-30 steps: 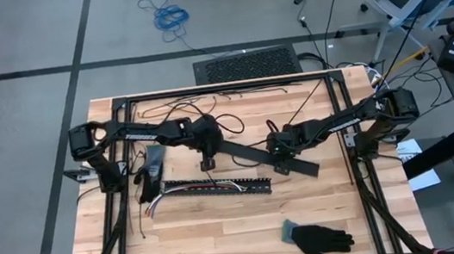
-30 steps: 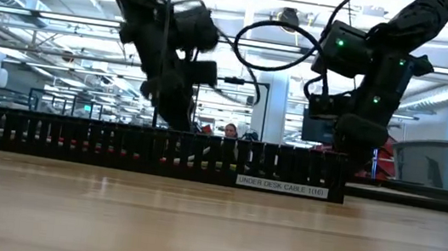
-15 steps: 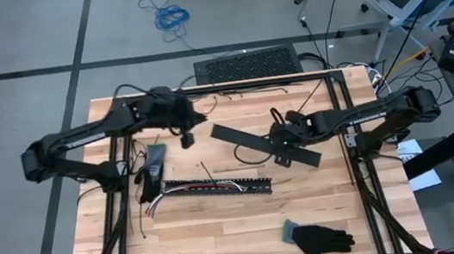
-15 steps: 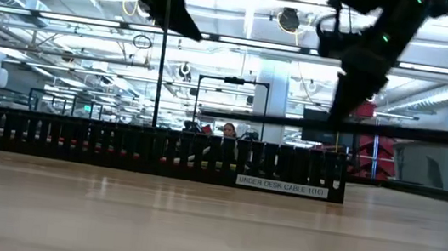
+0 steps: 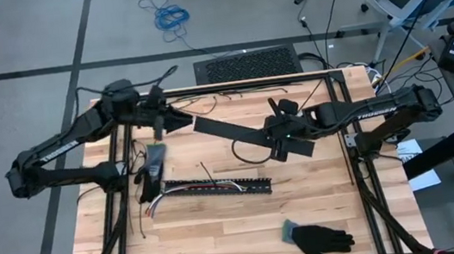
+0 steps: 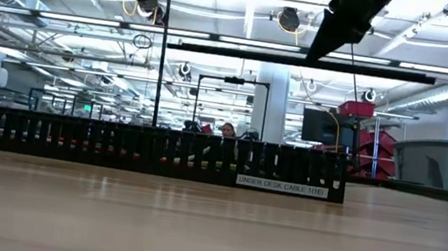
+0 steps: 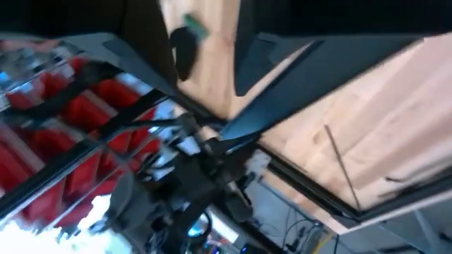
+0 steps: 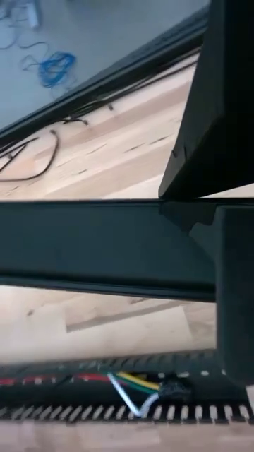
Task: Ziptie cables
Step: Close the cable duct with the cable duct cover
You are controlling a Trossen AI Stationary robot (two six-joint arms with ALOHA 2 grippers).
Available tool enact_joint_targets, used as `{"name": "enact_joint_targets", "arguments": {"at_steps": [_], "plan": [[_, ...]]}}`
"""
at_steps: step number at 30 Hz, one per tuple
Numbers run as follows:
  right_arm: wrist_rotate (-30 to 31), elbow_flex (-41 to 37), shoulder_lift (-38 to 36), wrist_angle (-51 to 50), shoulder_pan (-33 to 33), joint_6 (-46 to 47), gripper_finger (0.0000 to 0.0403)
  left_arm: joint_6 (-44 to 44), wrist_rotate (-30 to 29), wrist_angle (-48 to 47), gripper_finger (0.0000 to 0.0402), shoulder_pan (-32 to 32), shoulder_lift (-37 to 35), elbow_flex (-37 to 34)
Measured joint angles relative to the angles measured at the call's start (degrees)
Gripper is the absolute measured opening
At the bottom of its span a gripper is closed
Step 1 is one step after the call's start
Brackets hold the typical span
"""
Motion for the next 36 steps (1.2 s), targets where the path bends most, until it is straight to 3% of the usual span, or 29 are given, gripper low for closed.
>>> {"name": "enact_joint_targets", "arguments": {"at_steps": [4, 8, 15, 21, 28, 36], "plan": [[-0.05, 1.49, -0.55, 0.48, 0.93, -3.96, 0.0000, -7.15, 0.28, -1.88, 0.0180, 0.06, -3.13, 0.00], [-0.01, 4.71, -0.57, 1.10, 1.02, -7.96, 0.0000, -12.08, -0.92, -3.87, 0.0201, 1.79, -6.09, 0.00], [-0.19, 11.49, -0.68, -1.32, 1.01, -13.46, 0.0000, -4.13, -8.04, -20.17, 0.0204, 4.96, -10.22, 0.09], [-0.41, 12.21, -0.52, -1.13, 0.76, -16.56, 0.0000, -5.83, -8.73, -15.36, 0.0204, 5.01, -10.21, 0.09], [-0.03, 12.21, -0.37, 0.45, 0.58, -16.48, 0.0000, -12.90, -2.73, -13.31, 0.0204, 4.22, -9.18, 0.09], [-0.06, 12.19, 0.47, 3.34, 0.47, -16.58, 0.0000, -13.47, -2.64, -11.77, 0.0204, 3.14, -7.23, 0.09]]}}
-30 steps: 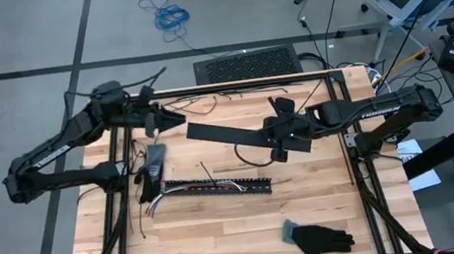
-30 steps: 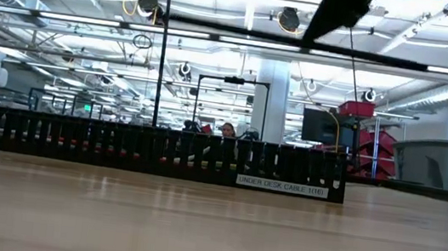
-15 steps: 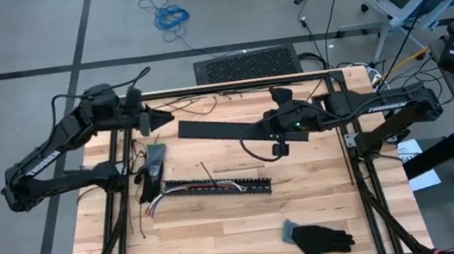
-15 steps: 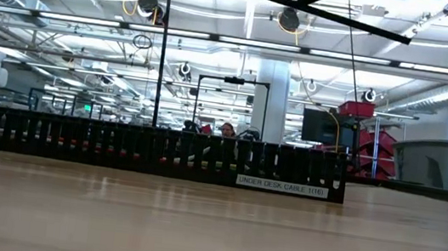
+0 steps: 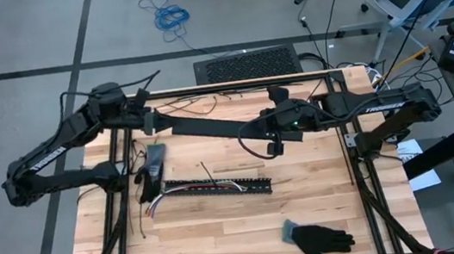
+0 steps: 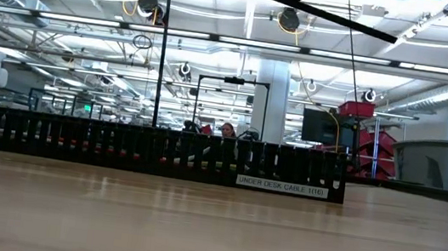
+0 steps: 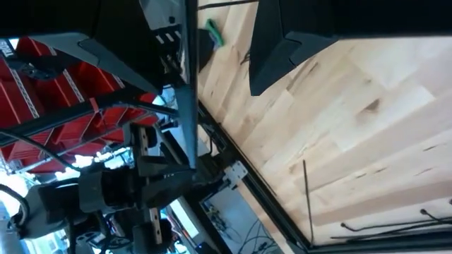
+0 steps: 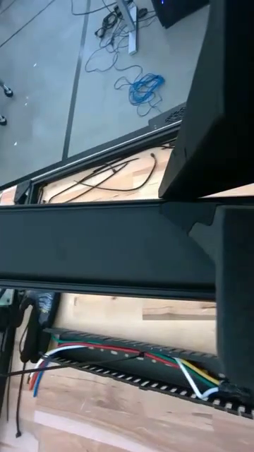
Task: Ziptie cables
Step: Close the cable duct with the cable duct cover
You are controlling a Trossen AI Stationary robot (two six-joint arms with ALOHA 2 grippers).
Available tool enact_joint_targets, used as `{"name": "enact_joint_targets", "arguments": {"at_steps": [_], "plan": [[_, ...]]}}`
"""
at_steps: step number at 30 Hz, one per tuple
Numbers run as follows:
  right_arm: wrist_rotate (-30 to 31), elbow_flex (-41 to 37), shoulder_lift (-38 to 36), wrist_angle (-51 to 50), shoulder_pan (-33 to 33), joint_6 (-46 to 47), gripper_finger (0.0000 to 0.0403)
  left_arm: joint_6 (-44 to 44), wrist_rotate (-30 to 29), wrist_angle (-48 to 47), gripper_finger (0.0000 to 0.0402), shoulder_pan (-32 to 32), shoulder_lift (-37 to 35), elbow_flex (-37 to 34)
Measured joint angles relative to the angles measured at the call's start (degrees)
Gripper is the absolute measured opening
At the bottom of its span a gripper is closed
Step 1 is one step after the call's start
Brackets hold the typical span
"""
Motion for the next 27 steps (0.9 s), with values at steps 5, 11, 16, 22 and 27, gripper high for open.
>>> {"name": "enact_joint_targets", "arguments": {"at_steps": [5, 11, 16, 22, 27], "plan": [[0.04, 0.02, 0.83, 1.09, 0.00, -0.28, 0.0000, -1.58, 1.14, 1.29, 0.0204, -1.08, 1.79, 0.00], [0.19, 0.02, 1.75, 1.87, 0.00, -1.07, 0.0000, -2.49, 3.21, 1.37, 0.0203, -1.80, 3.84, -0.01], [0.63, 0.02, 1.87, 1.81, -0.15, -1.08, 0.0000, -2.06, 4.17, 1.34, 0.0189, -1.78, 4.25, -0.01], [1.60, 0.02, 1.85, 2.45, -0.72, -1.31, 0.0000, -1.01, 1.06, 1.21, 0.0083, -1.78, 4.25, -0.02], [1.62, 0.02, 1.85, 2.48, -1.12, -1.27, 0.0000, -0.37, -2.19, 1.79, 0.0008, -1.83, 4.19, -0.01]]}}
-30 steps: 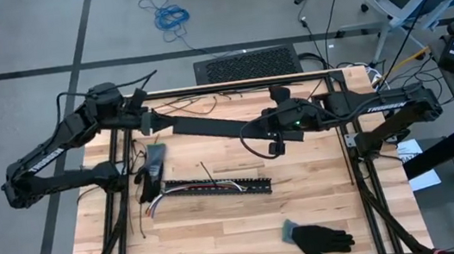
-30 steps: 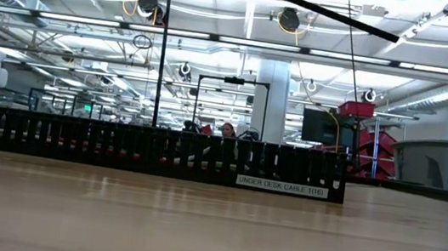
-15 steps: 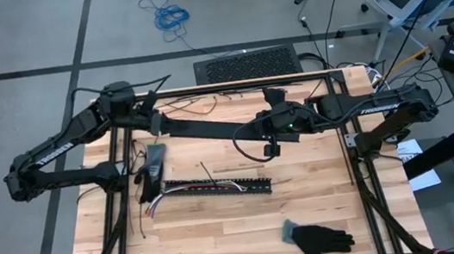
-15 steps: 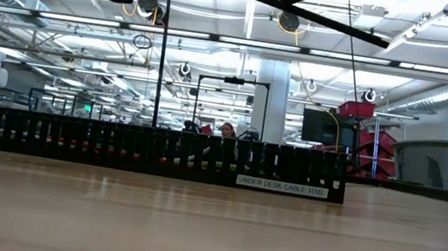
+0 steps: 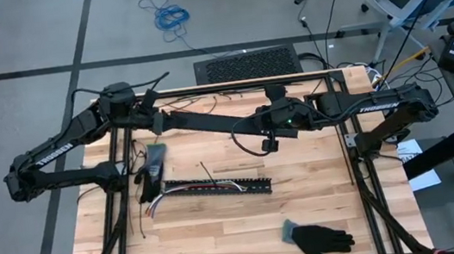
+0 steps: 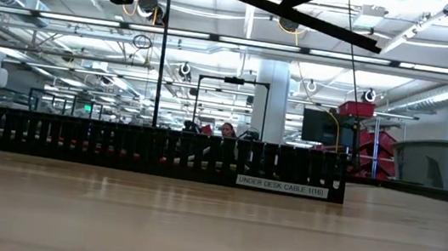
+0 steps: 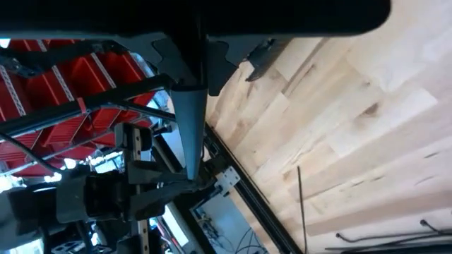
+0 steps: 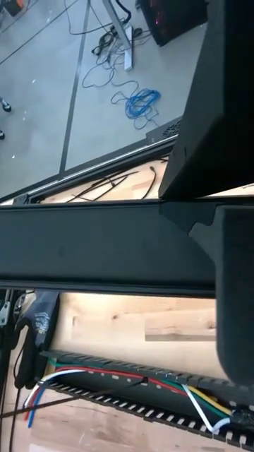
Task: Ziptie cables
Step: Close the cable duct with the cable duct cover
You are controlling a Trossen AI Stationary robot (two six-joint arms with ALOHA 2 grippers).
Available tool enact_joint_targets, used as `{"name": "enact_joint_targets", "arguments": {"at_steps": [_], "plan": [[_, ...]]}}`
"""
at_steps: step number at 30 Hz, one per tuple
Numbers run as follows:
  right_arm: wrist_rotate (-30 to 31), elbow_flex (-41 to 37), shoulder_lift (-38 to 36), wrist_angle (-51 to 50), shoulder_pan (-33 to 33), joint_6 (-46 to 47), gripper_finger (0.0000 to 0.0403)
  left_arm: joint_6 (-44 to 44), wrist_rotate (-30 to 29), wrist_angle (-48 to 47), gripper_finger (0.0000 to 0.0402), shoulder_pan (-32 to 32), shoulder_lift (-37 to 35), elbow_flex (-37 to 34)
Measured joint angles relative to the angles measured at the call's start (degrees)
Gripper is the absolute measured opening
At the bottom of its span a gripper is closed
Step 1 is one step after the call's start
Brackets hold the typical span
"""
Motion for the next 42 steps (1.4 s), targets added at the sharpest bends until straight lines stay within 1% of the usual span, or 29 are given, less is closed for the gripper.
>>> {"name": "enact_joint_targets", "arguments": {"at_steps": [7, 11, 12, 13, 16, 18, 23, 24, 26, 28, 30, 32, 34, 37, 39, 42], "plan": [[-0.08, 0.00, 0.00, 0.07, 0.08, 0.12, 0.0000, 2.24, -0.88, -0.24, 0.0003, 0.00, 0.00, 0.01], [-0.01, 0.00, 0.00, 0.62, 0.05, 0.17, 0.0004, 7.99, -3.24, -0.38, 0.0003, -0.07, -0.04, 0.01], [-0.57, 0.02, -0.02, 1.65, 0.10, 0.24, 0.0008, 9.85, -5.13, -0.92, 0.0002, -0.04, -0.04, 0.01], [-0.72, 0.46, -0.04, 1.92, 0.22, 0.24, 0.0014, 11.77, -7.97, -1.70, 0.0002, 0.08, -0.01, -0.04], [-1.02, 2.17, -0.07, 1.69, 0.30, 1.72, 0.0038, 16.00, -11.23, -3.13, 0.0001, 0.18, 0.13, -0.12], [-1.78, 3.45, -0.07, 1.55, 0.08, 3.01, 0.0060, 18.83, -11.28, -4.69, 0.0001, 0.04, -0.02, -0.12], [-2.77, 6.27, -0.09, 3.04, 0.12, 6.90, 0.0126, 26.37, -11.19, -3.75, 0.0001, 0.14, -0.21, -0.10], [-3.28, 6.85, -0.08, 3.30, 0.12, 8.18, 0.0140, 28.69, -11.23, -3.51, 0.0001, 0.10, -0.28, -0.10], [-4.73, 8.11, -0.09, 3.71, 0.05, 11.57, 0.0168, 36.38, -11.12, -3.64, 0.0000, -0.46, -0.37, -0.10], [-7.96, 8.61, -0.16, 4.12, -0.58, 15.94, 0.0193, 45.68, -11.21, -3.40, 0.0000, -1.46, -0.38, -0.10], [-12.52, 8.61, -0.16, 4.02, -1.79, 20.42, 0.0213, 54.07, -11.14, -2.66, 0.0000, -2.51, -0.44, -0.04], [-16.28, 8.61, 0.28, 4.06, -3.01, 24.37, 0.0229, 61.50, -11.19, -2.72, 0.0000, -3.98, -0.42, 0.39], [-18.41, 8.61, 0.85, 4.89, -3.83, 26.53, 0.0241, 67.91, -11.93, -2.66, 0.0000, -6.06, -0.05, 0.88], [-21.08, 8.59, 1.66, 6.60, -4.46, 27.47, 0.0255, 78.35, -17.43, -3.66, 0.0000, -9.66, 0.71, 1.49], [-22.86, 8.59, 2.23, 7.93, -4.49, 28.44, 0.0260, 85.73, -22.98, -4.23, 0.0000, -12.26, 1.36, 1.56], [-23.23, 8.59, 3.55, 10.02, -4.49, 28.67, 0.0266, 96.68, -31.37, -3.80, 0.0000, -16.22, 2.74, 1.58]]}}
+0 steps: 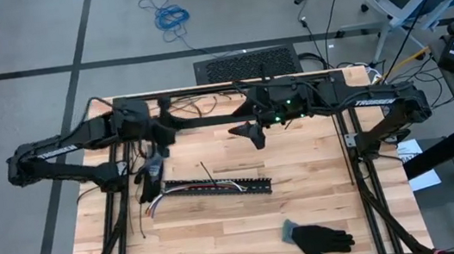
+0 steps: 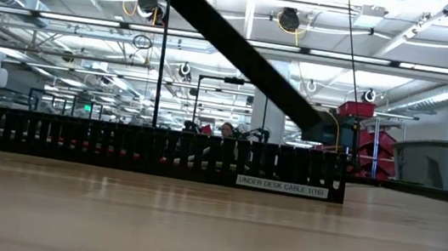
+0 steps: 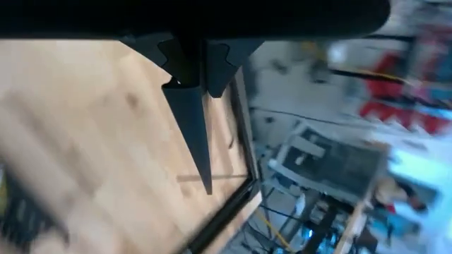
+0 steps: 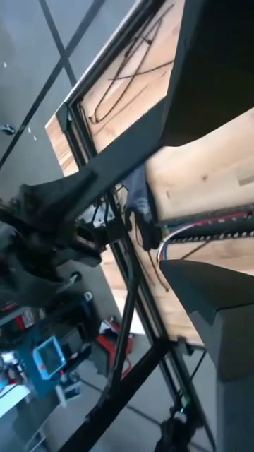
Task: Ziptie cables
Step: Close the cable duct with the cable duct cover
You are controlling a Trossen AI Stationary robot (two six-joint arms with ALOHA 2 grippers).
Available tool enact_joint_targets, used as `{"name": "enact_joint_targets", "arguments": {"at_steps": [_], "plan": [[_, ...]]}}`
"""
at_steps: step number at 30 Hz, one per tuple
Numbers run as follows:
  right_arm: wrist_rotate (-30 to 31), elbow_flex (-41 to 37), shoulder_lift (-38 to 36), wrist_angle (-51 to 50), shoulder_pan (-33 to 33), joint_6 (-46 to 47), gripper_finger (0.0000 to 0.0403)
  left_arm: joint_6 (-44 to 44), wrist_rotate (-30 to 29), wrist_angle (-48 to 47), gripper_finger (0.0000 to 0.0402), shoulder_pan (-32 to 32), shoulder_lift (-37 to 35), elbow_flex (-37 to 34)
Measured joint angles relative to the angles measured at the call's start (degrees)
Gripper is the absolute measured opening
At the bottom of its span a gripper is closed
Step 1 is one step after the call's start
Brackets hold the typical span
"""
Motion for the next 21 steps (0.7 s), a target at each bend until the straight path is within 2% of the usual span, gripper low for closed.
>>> {"name": "enact_joint_targets", "arguments": {"at_steps": [3, 6, 9, 13, 18, 20, 21], "plan": [[0.26, -0.02, 1.48, 1.78, 0.00, -3.70, 0.0270, 10.55, -6.13, 0.31, 0.0000, -3.73, 2.12, 0.01], [3.01, -0.02, 3.15, 3.61, 0.00, -12.72, 0.0271, 17.03, -7.61, 1.04, 0.0000, -6.64, 4.54, 0.01], [10.05, -0.04, 4.13, 4.72, 0.00, -21.93, 0.0269, 18.22, -7.82, 2.21, 0.0000, -9.18, 6.57, 0.01], [16.31, -0.04, 4.10, 4.77, -0.09, -18.79, 0.0267, 18.55, -8.91, 1.98, 0.0000, -12.55, 7.66, 0.01], [15.01, -0.04, 4.10, 1.98, -0.10, -24.65, 0.0266, 29.00, -12.90, 1.60, 0.0000, -15.87, 7.94, 0.01], [12.67, -0.04, 4.16, 2.08, 0.45, -18.89, 0.0266, 30.73, -13.67, 2.00, 0.0000, -16.35, 7.94, 0.01], [9.60, -0.02, 4.54, 2.41, 0.56, -16.74, 0.0265, 30.68, -13.60, 2.50, 0.0000, -16.34, 7.96, 0.01]]}}
